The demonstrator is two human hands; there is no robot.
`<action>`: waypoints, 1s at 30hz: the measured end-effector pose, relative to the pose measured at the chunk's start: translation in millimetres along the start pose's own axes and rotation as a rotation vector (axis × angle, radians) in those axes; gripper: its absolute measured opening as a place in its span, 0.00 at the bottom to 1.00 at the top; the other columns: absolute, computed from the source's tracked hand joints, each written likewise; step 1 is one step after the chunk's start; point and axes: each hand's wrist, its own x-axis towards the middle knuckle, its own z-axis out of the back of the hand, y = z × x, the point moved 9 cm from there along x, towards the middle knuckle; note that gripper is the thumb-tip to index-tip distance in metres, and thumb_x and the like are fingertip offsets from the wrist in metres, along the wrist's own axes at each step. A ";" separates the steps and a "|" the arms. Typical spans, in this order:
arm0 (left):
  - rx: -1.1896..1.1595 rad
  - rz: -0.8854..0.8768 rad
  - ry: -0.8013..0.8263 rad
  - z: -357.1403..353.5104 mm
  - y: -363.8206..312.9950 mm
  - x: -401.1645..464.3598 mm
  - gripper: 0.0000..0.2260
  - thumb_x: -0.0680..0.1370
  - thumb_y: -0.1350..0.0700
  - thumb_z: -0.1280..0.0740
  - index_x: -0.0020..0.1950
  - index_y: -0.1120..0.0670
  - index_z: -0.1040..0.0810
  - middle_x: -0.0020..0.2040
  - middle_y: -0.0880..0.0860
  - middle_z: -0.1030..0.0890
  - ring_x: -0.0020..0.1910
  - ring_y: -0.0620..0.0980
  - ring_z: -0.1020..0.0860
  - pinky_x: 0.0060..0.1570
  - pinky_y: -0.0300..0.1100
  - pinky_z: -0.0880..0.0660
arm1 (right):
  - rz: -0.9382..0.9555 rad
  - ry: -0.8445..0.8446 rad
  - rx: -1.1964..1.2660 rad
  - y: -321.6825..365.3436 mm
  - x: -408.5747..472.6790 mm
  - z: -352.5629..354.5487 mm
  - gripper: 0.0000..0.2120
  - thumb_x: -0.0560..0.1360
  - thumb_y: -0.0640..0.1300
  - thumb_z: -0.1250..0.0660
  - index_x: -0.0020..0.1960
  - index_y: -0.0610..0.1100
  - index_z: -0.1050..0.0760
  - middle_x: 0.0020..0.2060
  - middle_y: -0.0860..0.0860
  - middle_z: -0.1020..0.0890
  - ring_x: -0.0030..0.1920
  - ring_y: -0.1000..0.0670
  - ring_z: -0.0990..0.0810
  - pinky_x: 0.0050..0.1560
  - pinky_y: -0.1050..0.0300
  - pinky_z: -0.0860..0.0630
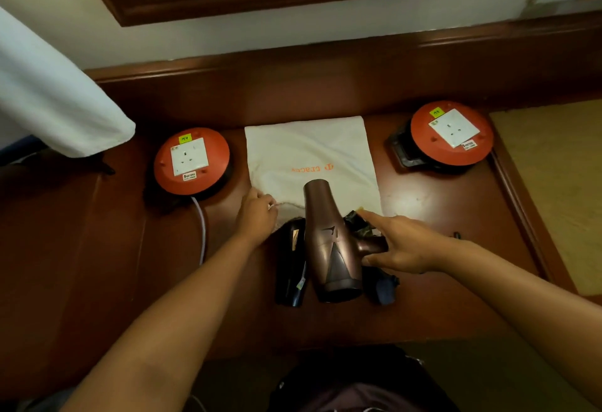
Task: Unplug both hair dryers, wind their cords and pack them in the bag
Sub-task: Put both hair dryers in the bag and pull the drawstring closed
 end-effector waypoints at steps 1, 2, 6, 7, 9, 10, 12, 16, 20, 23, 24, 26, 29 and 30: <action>-0.040 -0.008 -0.023 4.5 -7.6 2.8 0.08 0.78 0.60 0.36 0.51 0.62 0.20 0.54 0.61 0.25 0.54 0.59 0.26 0.51 0.42 0.32 | 0.003 0.009 0.004 0.6 2.9 0.8 0.45 0.72 0.61 0.33 0.77 0.53 0.56 0.70 0.48 0.30 0.67 0.46 0.29 0.62 0.50 0.28; -0.082 -0.012 -0.035 7.5 -14.6 5.6 0.08 0.79 0.60 0.37 0.51 0.62 0.21 0.52 0.61 0.24 0.52 0.59 0.25 0.47 0.41 0.33 | 0.005 0.018 0.012 1.2 5.7 1.4 0.44 0.72 0.61 0.33 0.77 0.52 0.56 0.70 0.48 0.30 0.67 0.47 0.28 0.60 0.52 0.28; -0.275 0.060 -0.042 14.0 -30.1 14.9 0.10 0.80 0.60 0.41 0.57 0.61 0.24 0.53 0.58 0.21 0.51 0.55 0.24 0.44 0.38 0.34 | 0.032 0.054 0.055 5.2 16.4 0.3 0.44 0.72 0.60 0.32 0.77 0.51 0.54 0.67 0.46 0.27 0.58 0.51 0.26 0.52 0.57 0.30; -0.315 0.064 -0.033 13.4 -32.6 17.6 0.10 0.80 0.60 0.41 0.58 0.61 0.24 0.54 0.57 0.21 0.51 0.52 0.25 0.45 0.37 0.34 | 0.036 0.063 0.065 5.4 19.0 -0.5 0.44 0.72 0.60 0.32 0.77 0.51 0.54 0.67 0.46 0.28 0.61 0.49 0.27 0.54 0.56 0.29; -0.395 0.049 -0.015 12.6 -37.3 22.0 0.09 0.80 0.59 0.38 0.57 0.60 0.22 0.52 0.54 0.20 0.52 0.50 0.24 0.46 0.35 0.33 | 0.044 0.084 0.069 6.3 23.0 -2.5 0.44 0.72 0.60 0.32 0.77 0.52 0.53 0.70 0.47 0.30 0.66 0.47 0.29 0.59 0.53 0.29; -0.447 0.042 -0.012 13.7 -39.5 23.5 0.08 0.79 0.60 0.37 0.55 0.60 0.21 0.50 0.54 0.20 0.52 0.51 0.23 0.44 0.33 0.32 | 0.051 0.089 0.066 7.3 24.8 -3.1 0.43 0.72 0.60 0.32 0.77 0.52 0.53 0.71 0.48 0.31 0.68 0.47 0.30 0.61 0.52 0.29; -0.549 0.033 -0.032 18.3 -42.4 25.3 0.08 0.79 0.61 0.37 0.53 0.60 0.20 0.48 0.53 0.19 0.51 0.51 0.22 0.42 0.29 0.30 | 0.056 0.089 0.079 8.7 29.5 -3.2 0.43 0.71 0.60 0.31 0.77 0.52 0.52 0.72 0.49 0.33 0.67 0.47 0.30 0.62 0.52 0.29; -0.669 -0.018 -0.066 29.5 -53.1 20.0 0.09 0.80 0.60 0.36 0.55 0.60 0.19 0.48 0.52 0.18 0.44 0.42 0.23 0.44 0.27 0.29 | 0.047 0.072 0.155 8.9 41.7 -5.4 0.43 0.71 0.58 0.30 0.77 0.49 0.49 0.72 0.48 0.33 0.67 0.46 0.30 0.61 0.56 0.32; -0.691 -0.064 -0.104 36.9 -55.2 10.0 0.10 0.79 0.59 0.35 0.58 0.59 0.19 0.54 0.55 0.18 0.53 0.45 0.21 0.53 0.31 0.27 | 0.000 -0.021 0.282 -6.7 52.5 -2.7 0.44 0.70 0.58 0.29 0.77 0.48 0.48 0.74 0.49 0.35 0.71 0.47 0.34 0.67 0.55 0.36; -0.673 -0.100 -0.107 36.9 -60.4 1.6 0.12 0.79 0.57 0.35 0.61 0.58 0.20 0.53 0.57 0.20 0.53 0.48 0.22 0.53 0.30 0.28 | -0.071 -0.117 0.357 -26.0 54.3 8.6 0.42 0.70 0.56 0.28 0.76 0.48 0.46 0.71 0.50 0.31 0.68 0.48 0.30 0.63 0.57 0.33; -0.667 -0.112 -0.103 35.1 -64.2 -1.3 0.12 0.79 0.57 0.35 0.61 0.57 0.20 0.51 0.58 0.20 0.52 0.49 0.23 0.51 0.30 0.28 | -0.106 -0.162 0.373 -34.8 53.9 13.0 0.39 0.70 0.55 0.28 0.75 0.48 0.43 0.68 0.50 0.28 0.64 0.48 0.27 0.59 0.58 0.32; -0.644 -0.142 -0.089 28.3 -75.9 -6.3 0.12 0.79 0.57 0.35 0.62 0.57 0.20 0.49 0.59 0.22 0.49 0.50 0.23 0.48 0.30 0.28 | -0.210 -0.252 0.374 -56.2 52.5 20.0 0.34 0.71 0.53 0.28 0.72 0.48 0.37 0.62 0.49 0.24 0.55 0.48 0.24 0.52 0.57 0.30; -0.598 -0.176 -0.076 13.8 -94.8 -12.4 0.12 0.79 0.57 0.34 0.62 0.57 0.20 0.46 0.58 0.23 0.46 0.50 0.24 0.44 0.31 0.29 | -0.390 -0.369 0.320 -88.9 52.7 23.0 0.32 0.69 0.56 0.28 0.68 0.45 0.35 0.59 0.45 0.22 0.55 0.43 0.23 0.50 0.52 0.26; -0.590 -0.186 -0.082 10.0 -99.6 -14.5 0.12 0.79 0.58 0.34 0.62 0.57 0.20 0.45 0.57 0.24 0.45 0.49 0.25 0.43 0.30 0.30 | -0.437 -0.404 0.322 -95.7 53.3 22.6 0.32 0.69 0.57 0.28 0.66 0.44 0.34 0.59 0.44 0.22 0.57 0.42 0.23 0.52 0.51 0.26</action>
